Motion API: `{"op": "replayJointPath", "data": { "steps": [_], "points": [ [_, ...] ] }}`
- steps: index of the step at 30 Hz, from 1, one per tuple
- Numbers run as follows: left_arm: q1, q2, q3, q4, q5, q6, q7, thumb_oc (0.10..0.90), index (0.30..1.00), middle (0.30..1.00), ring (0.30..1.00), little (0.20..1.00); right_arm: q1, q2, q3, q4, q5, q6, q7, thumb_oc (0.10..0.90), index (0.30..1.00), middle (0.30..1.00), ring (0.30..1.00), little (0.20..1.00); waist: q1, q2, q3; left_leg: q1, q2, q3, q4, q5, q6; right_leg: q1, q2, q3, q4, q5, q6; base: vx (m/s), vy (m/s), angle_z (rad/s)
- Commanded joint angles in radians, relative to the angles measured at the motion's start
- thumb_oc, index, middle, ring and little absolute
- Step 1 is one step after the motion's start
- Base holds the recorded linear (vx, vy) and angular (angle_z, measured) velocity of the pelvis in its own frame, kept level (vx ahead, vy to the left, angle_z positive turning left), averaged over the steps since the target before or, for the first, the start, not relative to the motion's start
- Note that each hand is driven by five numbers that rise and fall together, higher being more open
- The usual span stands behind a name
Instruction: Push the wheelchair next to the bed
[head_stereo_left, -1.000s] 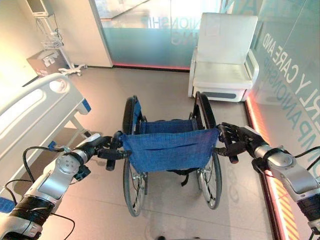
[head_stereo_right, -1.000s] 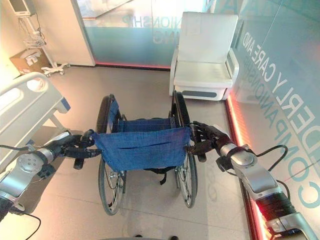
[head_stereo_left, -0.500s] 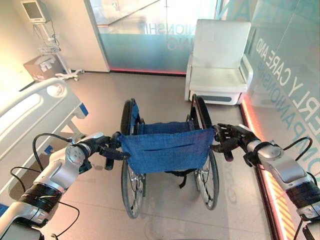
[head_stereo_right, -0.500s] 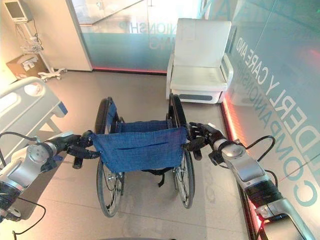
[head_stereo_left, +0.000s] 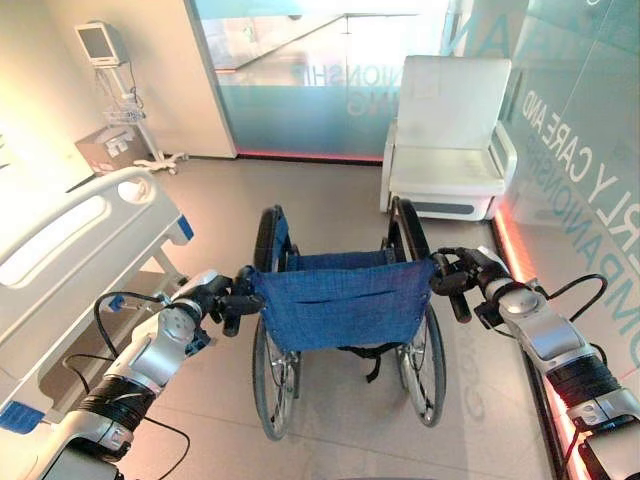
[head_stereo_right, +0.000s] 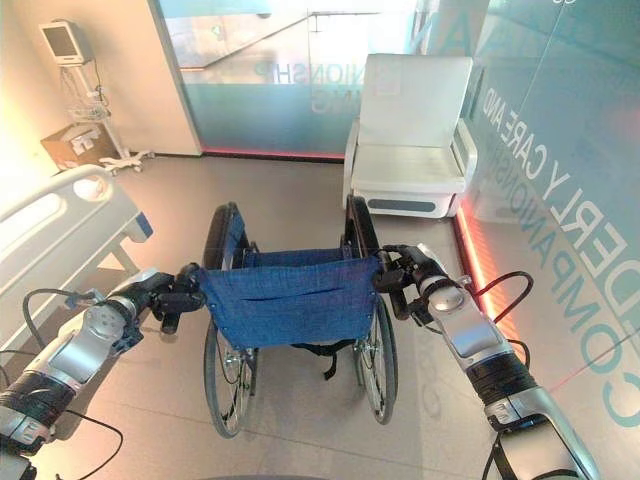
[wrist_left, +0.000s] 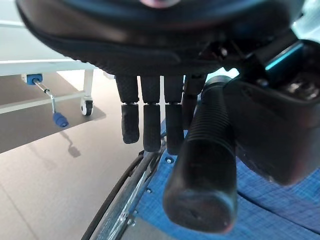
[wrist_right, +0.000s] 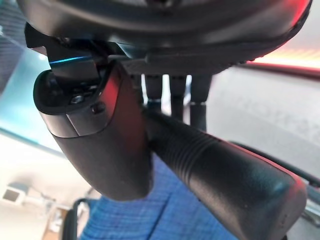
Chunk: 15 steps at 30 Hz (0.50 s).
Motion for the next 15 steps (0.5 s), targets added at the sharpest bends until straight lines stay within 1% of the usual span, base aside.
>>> {"op": "replayJointPath", "data": {
  "steps": [1,2,4,7,9,11,14,15],
  "points": [
    [-0.006,0.014,-0.038,0.09,0.047,-0.036,0.032,0.4,0.3,0.3,0.3,0.3,0.054,0.049,0.166,0.082,-0.032,0.099,0.146,0.4,0.3,0.3,0.3,0.3,0.019,-0.054,0.048,-0.011,-0.048,0.01,0.011,-0.033,0.009,0.012,-0.051,0.004,0.006,0.01,0.048,0.0,0.0,0.0],
    [-0.008,0.008,-0.043,0.096,0.053,-0.038,0.033,0.4,0.3,0.3,0.3,0.3,0.05,0.055,0.168,0.093,-0.053,0.111,0.147,0.4,0.3,0.3,0.3,0.3,0.019,-0.054,0.049,-0.01,-0.049,0.01,0.011,-0.034,0.01,0.012,-0.051,0.004,0.006,0.01,0.048,0.0,0.0,0.0],
    [-0.012,-0.005,-0.055,0.099,0.052,-0.036,0.031,0.4,0.3,0.3,0.3,0.3,0.043,0.068,0.17,0.114,-0.049,0.128,0.15,0.4,0.3,0.3,0.3,0.3,0.019,-0.054,0.049,-0.008,-0.049,0.009,0.011,-0.035,0.011,0.013,-0.05,0.007,0.006,0.009,0.047,0.0,0.0,0.0],
    [-0.007,-0.022,-0.065,0.102,0.051,-0.034,0.037,0.4,0.3,0.3,0.3,0.3,0.048,0.089,0.169,0.13,-0.01,0.136,0.126,0.4,0.3,0.3,0.3,0.3,0.019,-0.053,0.051,-0.005,-0.049,0.01,0.011,-0.036,0.012,0.015,-0.051,0.009,0.006,0.009,0.047,0.0,0.0,0.0],
    [0.001,-0.029,-0.067,0.103,0.049,-0.035,0.042,0.4,0.3,0.3,0.3,0.3,0.055,0.102,0.167,0.137,0.037,0.13,0.111,0.4,0.3,0.3,0.3,0.3,0.019,-0.051,0.052,-0.005,-0.049,0.01,0.011,-0.036,0.013,0.016,-0.051,0.01,0.006,0.008,0.046,0.0,0.0,0.0],
    [0.009,-0.036,-0.067,0.107,0.042,-0.04,0.048,0.4,0.3,0.3,0.3,0.3,0.061,0.117,0.164,0.15,0.05,0.127,0.103,0.4,0.3,0.3,0.3,0.3,0.02,-0.05,0.052,-0.005,-0.05,0.009,0.011,-0.036,0.014,0.015,-0.051,0.01,0.006,0.008,0.045,0.0,0.0,0.0],
    [0.017,-0.055,-0.075,0.129,0.033,-0.056,0.06,0.4,0.3,0.3,0.3,0.3,0.065,0.14,0.169,0.187,0.075,0.082,0.054,0.4,0.3,0.3,0.3,0.3,0.021,-0.045,0.054,-0.006,-0.049,0.01,0.011,-0.036,0.014,0.014,-0.053,0.01,0.006,0.008,0.043,0.0,0.0,0.0],
    [0.017,-0.055,-0.075,0.129,0.033,-0.056,0.061,0.4,0.3,0.3,0.3,0.3,0.065,0.14,0.169,0.187,0.076,0.082,0.053,0.4,0.3,0.3,0.3,0.3,0.021,-0.045,0.054,-0.006,-0.049,0.01,0.011,-0.036,0.014,0.014,-0.053,0.01,0.006,0.008,0.043,0.0,0.0,0.0]
  ]
}}
